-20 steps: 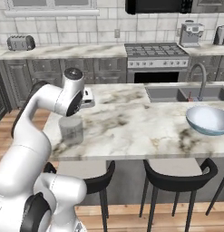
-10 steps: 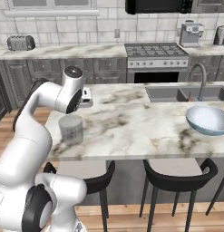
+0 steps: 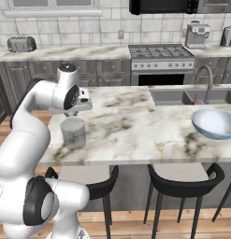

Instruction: There are two ice cubes in the ice bowl. Place both ice cubes in the glass cup.

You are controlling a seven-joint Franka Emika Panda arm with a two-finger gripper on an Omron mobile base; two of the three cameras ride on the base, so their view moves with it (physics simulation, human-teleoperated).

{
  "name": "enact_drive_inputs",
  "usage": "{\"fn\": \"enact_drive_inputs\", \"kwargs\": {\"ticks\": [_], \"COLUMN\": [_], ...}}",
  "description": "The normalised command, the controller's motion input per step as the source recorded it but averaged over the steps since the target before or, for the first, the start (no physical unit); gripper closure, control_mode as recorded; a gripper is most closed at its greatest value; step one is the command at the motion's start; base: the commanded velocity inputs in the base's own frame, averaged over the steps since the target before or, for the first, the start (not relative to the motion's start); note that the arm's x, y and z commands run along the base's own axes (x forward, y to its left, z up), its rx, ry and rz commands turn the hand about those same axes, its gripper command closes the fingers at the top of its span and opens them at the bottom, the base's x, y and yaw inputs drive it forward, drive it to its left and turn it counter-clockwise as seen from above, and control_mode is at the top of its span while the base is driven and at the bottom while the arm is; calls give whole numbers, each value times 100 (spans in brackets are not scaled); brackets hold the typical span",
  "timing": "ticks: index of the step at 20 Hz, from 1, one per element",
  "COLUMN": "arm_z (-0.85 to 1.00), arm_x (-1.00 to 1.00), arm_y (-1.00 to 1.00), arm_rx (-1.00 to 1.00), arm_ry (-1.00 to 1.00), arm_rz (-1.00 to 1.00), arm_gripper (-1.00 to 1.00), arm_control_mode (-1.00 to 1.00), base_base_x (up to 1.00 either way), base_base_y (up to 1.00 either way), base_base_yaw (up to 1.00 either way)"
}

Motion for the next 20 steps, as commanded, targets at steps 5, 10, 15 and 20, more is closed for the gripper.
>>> {"fn": "enact_drive_inputs", "kwargs": {"ticks": [5,10,15,20], "arm_z": [-17,0,-7,-6], "arm_x": [0,0,14,24], "arm_y": [2,0,0,0], "arm_rx": [-12,3,4,0], "arm_ry": [-4,0,0,0], "arm_rz": [0,0,0,0], "arm_gripper": [100,100,100,100], "arm_control_mode": [-100,-100,-100,-100], "base_base_x": [0,0,0,0], "base_base_y": [0,0,0,0], "base_base_yaw": [0,0,0,0]}}
